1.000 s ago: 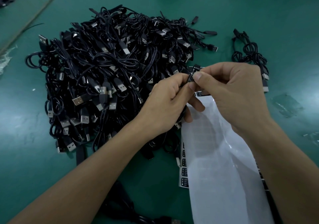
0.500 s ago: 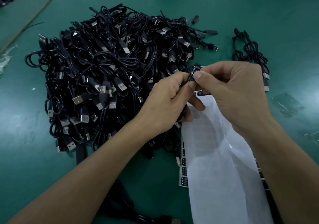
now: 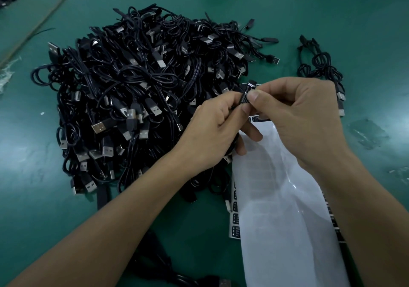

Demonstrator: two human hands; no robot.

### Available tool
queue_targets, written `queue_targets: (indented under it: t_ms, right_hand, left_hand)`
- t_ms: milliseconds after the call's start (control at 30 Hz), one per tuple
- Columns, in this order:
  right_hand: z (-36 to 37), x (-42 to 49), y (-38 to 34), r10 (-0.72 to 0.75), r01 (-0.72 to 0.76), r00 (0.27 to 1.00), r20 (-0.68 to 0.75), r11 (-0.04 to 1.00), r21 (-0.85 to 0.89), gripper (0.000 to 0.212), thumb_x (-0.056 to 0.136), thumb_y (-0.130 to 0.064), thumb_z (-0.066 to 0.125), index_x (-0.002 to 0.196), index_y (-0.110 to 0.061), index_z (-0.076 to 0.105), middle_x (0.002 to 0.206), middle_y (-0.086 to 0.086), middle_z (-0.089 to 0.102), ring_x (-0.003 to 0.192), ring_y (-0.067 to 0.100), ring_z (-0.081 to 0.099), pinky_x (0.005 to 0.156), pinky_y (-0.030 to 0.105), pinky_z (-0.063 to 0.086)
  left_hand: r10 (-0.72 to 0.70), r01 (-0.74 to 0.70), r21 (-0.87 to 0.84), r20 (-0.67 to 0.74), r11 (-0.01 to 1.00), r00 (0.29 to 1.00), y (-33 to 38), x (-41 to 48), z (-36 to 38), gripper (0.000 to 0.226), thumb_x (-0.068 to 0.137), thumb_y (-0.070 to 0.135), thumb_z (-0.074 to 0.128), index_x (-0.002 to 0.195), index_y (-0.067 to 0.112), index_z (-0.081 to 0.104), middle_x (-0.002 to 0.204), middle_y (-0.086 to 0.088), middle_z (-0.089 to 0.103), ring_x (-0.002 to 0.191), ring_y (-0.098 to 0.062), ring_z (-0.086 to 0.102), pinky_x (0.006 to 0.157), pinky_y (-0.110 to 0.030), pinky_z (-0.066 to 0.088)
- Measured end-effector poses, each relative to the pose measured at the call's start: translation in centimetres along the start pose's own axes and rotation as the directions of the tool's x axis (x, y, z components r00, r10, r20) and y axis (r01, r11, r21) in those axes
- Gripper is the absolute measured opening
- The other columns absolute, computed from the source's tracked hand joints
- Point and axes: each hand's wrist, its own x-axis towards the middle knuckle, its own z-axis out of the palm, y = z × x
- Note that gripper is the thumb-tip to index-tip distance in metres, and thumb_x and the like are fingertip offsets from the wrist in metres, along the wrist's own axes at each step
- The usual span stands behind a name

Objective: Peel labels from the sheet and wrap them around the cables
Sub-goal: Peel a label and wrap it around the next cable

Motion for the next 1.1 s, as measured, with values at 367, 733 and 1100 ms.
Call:
queue_targets:
  t_ms: [367, 733, 1100]
  right_hand:
    - [-0.13, 0.00, -0.10, -0.024, 0.023, 0.999, 0.033, 0.999, 0.023, 0.013, 0.089, -0.017, 0.076, 0.081, -0.027, 0.073, 0.071, -0.011, 0.074, 0.067, 0.002, 0.070, 0.068, 0.021, 0.055]
    - [0.04, -0.16, -0.31, -0.028, 0.028, 1.000, 0.005, 0.999, 0.014, 0.017, 0.088, -0.018, 0.076, 0.077, -0.031, 0.072, 0.072, -0.014, 0.074, 0.069, 0.005, 0.072, 0.067, 0.020, 0.056]
    - [0.03, -0.06, -0.22, -0.007, 0.007, 1.000, -0.001, 1.000, 0.017, 0.014, 0.087, -0.018, 0.076, 0.077, -0.027, 0.073, 0.071, -0.011, 0.074, 0.067, 0.005, 0.071, 0.066, 0.021, 0.056]
  left_hand:
    - [-0.012, 0.012, 0.005, -0.002, 1.000, 1.000, 0.26, -0.10, -0.02, 0.019, 0.108, 0.021, 0.043, 0.101, 0.019, 0.061, 0.078, -0.002, 0.076, 0.044, -0.019, 0.063, 0.043, -0.019, 0.041]
    - [-0.028, 0.028, 0.024, -0.016, 0.999, 0.999, 0.31, -0.15, 0.03, 0.021, 0.108, 0.020, 0.042, 0.106, 0.012, 0.062, 0.078, -0.004, 0.076, 0.044, -0.021, 0.062, 0.043, -0.023, 0.041]
    - [-0.029, 0.029, 0.016, -0.007, 0.999, 1.000, 0.36, -0.14, 0.05, 0.020, 0.109, 0.020, 0.042, 0.106, 0.015, 0.061, 0.078, -0.003, 0.076, 0.045, -0.020, 0.063, 0.043, -0.023, 0.042]
